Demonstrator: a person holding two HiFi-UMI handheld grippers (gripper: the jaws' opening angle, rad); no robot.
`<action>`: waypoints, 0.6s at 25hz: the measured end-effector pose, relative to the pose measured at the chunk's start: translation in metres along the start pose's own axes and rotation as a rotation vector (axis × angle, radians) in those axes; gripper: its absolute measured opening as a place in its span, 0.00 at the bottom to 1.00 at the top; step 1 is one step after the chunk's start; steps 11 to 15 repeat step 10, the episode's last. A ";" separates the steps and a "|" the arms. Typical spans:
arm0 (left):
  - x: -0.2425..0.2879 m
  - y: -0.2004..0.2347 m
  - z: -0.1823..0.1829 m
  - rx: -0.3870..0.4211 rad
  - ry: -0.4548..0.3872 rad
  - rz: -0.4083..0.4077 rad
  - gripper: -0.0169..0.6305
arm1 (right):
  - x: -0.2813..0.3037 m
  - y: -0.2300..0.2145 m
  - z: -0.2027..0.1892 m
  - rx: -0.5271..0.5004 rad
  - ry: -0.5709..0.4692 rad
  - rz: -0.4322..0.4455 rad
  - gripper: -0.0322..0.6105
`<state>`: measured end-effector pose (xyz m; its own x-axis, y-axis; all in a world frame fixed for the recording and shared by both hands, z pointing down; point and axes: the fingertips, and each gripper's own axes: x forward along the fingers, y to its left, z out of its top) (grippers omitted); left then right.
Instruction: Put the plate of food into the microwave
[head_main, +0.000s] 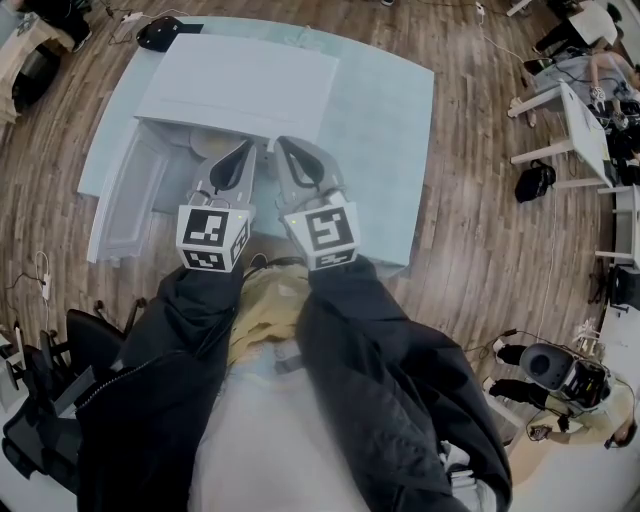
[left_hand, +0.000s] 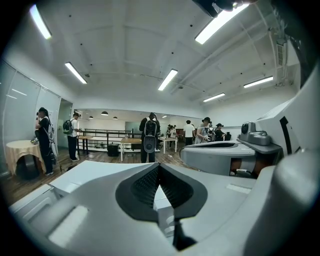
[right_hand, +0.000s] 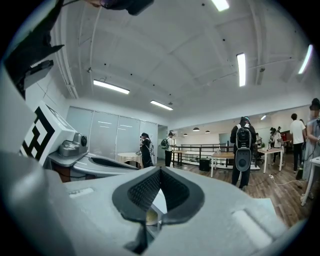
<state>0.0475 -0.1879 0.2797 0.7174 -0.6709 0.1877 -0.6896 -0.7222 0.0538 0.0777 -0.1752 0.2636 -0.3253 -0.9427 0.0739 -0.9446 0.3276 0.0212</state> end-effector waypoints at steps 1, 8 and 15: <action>-0.002 0.001 -0.002 -0.003 0.001 -0.002 0.02 | 0.001 0.003 -0.002 -0.002 0.002 0.002 0.04; 0.009 -0.019 0.004 0.005 -0.005 0.001 0.02 | -0.012 -0.013 0.002 -0.012 -0.002 0.024 0.04; 0.012 -0.028 0.007 0.011 -0.005 0.008 0.02 | -0.019 -0.020 0.004 -0.017 -0.003 0.032 0.04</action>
